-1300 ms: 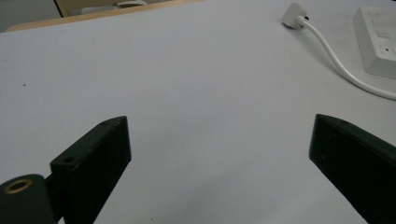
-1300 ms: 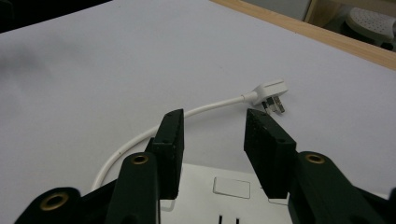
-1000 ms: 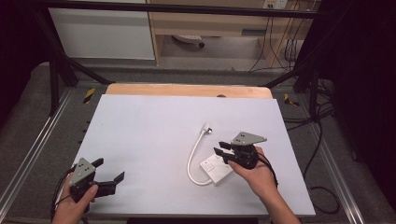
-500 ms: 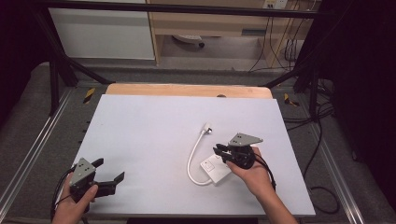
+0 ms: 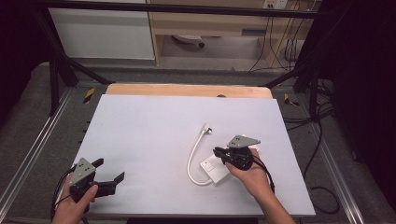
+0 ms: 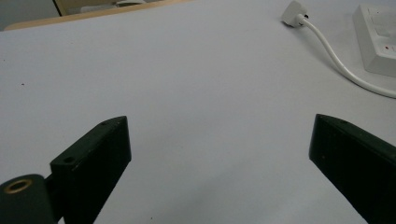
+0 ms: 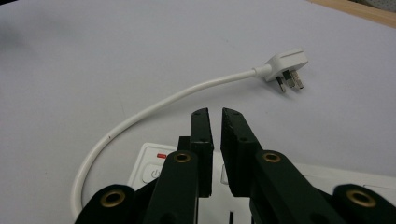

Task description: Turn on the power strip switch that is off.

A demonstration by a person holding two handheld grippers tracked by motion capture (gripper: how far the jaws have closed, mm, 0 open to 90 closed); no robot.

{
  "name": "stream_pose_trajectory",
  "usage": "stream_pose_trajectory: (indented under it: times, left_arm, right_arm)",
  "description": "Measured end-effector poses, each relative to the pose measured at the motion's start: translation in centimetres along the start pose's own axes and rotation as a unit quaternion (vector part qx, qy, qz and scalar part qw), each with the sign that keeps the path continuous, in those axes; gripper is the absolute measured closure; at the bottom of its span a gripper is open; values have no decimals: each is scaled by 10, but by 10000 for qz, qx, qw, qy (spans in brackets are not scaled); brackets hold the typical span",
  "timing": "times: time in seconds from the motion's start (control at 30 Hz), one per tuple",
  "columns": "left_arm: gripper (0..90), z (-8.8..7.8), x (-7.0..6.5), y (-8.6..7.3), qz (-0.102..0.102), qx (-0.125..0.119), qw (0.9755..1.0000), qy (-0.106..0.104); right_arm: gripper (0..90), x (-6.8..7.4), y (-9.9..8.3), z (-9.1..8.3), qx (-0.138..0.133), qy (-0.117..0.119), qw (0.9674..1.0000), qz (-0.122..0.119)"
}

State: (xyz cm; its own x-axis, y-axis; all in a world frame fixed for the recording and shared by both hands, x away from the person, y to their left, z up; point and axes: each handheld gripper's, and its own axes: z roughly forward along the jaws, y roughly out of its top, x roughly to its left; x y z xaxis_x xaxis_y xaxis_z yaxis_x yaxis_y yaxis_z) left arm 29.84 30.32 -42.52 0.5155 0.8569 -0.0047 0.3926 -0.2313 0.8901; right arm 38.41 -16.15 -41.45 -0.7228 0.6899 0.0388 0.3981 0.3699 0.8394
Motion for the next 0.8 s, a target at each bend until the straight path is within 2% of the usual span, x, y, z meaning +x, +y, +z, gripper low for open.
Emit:
stream_pose_trajectory:
  times: [0.6, 0.8]
  left_arm:
    - [58, 0, 0, 0, 5, 3, 10000, -1]
    - [58, 0, 0, 0, 7, 6, 10000, -4]
  right_arm:
    - [900, 2, -10, 8, 114, 119, 9999, 30]
    - [900, 0, -11, 10, 132, 72, 9999, 54]
